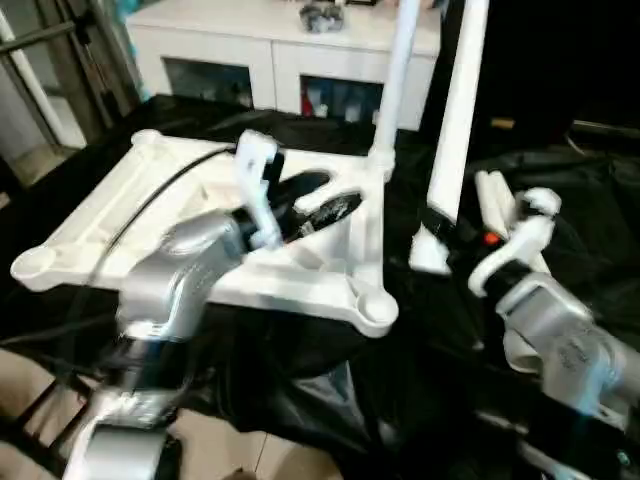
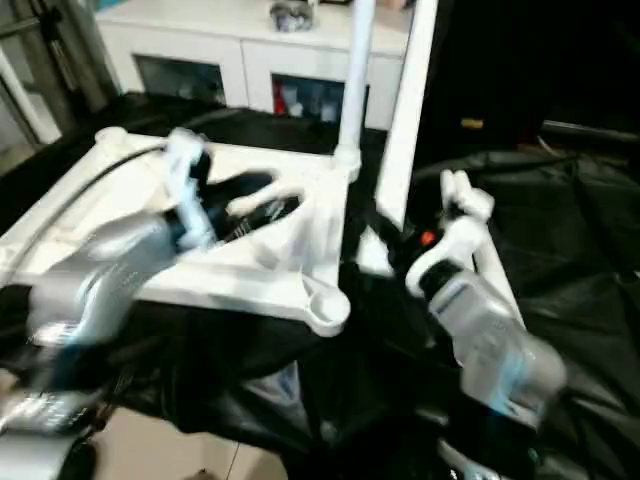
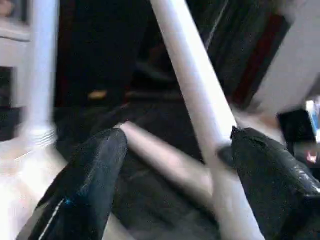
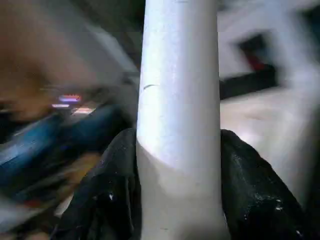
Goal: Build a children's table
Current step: Pick table leg
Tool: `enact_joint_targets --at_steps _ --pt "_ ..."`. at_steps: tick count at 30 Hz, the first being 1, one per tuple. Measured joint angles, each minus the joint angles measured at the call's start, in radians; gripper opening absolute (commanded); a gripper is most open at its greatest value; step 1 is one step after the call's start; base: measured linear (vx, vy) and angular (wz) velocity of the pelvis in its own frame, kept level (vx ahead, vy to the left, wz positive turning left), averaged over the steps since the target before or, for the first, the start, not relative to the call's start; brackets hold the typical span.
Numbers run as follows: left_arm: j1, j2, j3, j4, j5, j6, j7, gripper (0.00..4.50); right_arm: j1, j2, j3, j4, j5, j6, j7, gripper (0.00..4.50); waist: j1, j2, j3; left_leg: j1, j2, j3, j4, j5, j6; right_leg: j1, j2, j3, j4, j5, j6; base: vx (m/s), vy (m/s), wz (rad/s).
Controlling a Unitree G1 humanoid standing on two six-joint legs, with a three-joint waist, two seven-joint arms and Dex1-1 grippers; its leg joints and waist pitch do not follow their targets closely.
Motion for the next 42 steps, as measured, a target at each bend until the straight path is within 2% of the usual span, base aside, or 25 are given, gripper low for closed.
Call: enact_joint_targets --at_steps 6,10,15,21,23,27,29,32,34,38,40,42 --pt "-0.061 -0.062 0.025 0.057 -0.100 0.046 -0.013 3.79 0.008 -0.058 0.074 -0.004 0.067 -0.002 0.145 1.93 0.008 -0.001 0.000 0.000 0.000 0.000 0.000 0.000 0.001 0.000 0.000 0.000 0.000 -0.001 0.001 0.000 0.000 0.00" --pt "-0.075 -0.080 0.027 0.093 -0.116 0.048 -0.030 3.79 0.029 -0.089 0.134 0.008 0.064 -0.018 0.181 1.93 0.015 -0.003 0.001 -0.002 0.000 0.000 0.000 0.001 0.001 0.000 0.000 -0.001 -0.001 -0.003 0.005 0.000 0.000 0.00" --pt "-0.090 -0.094 0.055 0.099 -0.175 0.090 -0.031 3.79 0.035 -0.141 0.217 0.027 0.065 -0.035 0.242 1.93 0.017 -0.009 0.002 -0.003 0.000 0.000 0.000 0.001 0.002 0.000 0.000 -0.002 -0.002 -0.003 0.005 0.000 0.000 0.00" --pt "-0.090 -0.092 0.057 0.099 -0.189 0.124 -0.030 4.38 0.036 -0.176 0.255 0.040 0.064 -0.060 0.274 1.93 0.023 -0.015 0.004 -0.004 0.000 0.000 0.000 0.001 0.002 0.000 -0.001 -0.002 -0.003 -0.003 0.006 0.000 0.000 0.00" --pt "-0.090 -0.090 0.062 0.099 -0.191 0.126 -0.022 4.04 0.035 -0.184 0.267 0.052 0.061 -0.074 0.274 1.93 0.024 -0.016 0.004 -0.004 0.000 0.000 0.000 0.001 0.002 0.000 -0.001 -0.002 -0.003 -0.003 0.006 0.000 0.000 0.00" --pt "-0.090 -0.083 0.063 0.099 -0.188 0.126 0.014 3.93 0.032 -0.200 0.284 0.075 0.050 -0.101 0.271 1.93 0.028 -0.016 0.004 -0.004 0.000 0.000 0.000 0.001 0.002 0.000 -0.001 -0.002 -0.003 -0.003 0.006 0.000 0.000 0.00" --pt "-0.091 -0.084 0.067 0.099 -0.165 0.125 0.072 3.63 0.029 -0.217 0.308 0.076 0.021 -0.126 0.260 1.93 0.029 -0.017 0.004 -0.004 0.000 0.000 0.000 0.001 0.002 0.000 -0.001 -0.002 -0.003 -0.003 0.006 0.000 0.000 0.00" --pt "-0.114 -0.104 0.087 0.108 -0.145 0.130 0.171 3.59 0.021 -0.230 0.336 0.088 -0.027 -0.153 0.233 1.93 0.031 -0.017 0.004 -0.005 0.000 -0.001 0.001 0.001 0.002 0.000 -0.001 -0.002 -0.003 -0.003 0.006 0.000 0.000 0.00" --pt "-0.141 -0.115 0.118 0.110 -0.137 0.132 0.252 3.28 0.007 -0.234 0.354 0.093 -0.053 -0.169 0.208 1.93 0.032 -0.017 0.004 -0.005 0.000 -0.001 0.001 0.001 0.002 0.000 -0.001 -0.002 -0.003 -0.003 0.006 0.000 0.000 0.00" --pt "-0.152 -0.125 0.125 0.105 -0.128 0.132 0.325 3.15 -0.005 -0.229 0.365 0.107 -0.070 -0.180 0.168 1.93 0.035 -0.018 0.005 -0.006 0.000 -0.001 0.001 0.001 0.002 0.000 0.000 -0.002 -0.003 -0.003 0.006 0.000 0.000 0.00" --pt "-0.152 -0.126 0.125 0.103 -0.119 0.132 0.352 2.82 -0.005 -0.226 0.374 0.111 -0.078 -0.186 0.157 1.93 0.036 -0.018 0.005 -0.007 0.000 -0.001 0.001 0.001 0.002 -0.001 -0.001 -0.002 -0.003 -0.002 0.005 0.000 0.000 0.00" --pt "-0.152 -0.130 0.125 0.096 -0.111 0.132 0.367 2.78 -0.005 -0.226 0.381 0.115 -0.083 -0.189 0.148 1.93 0.039 -0.018 0.005 -0.007 0.000 -0.001 0.001 0.000 0.002 -0.001 0.000 -0.002 -0.004 -0.001 0.003 0.000 0.000 0.00"
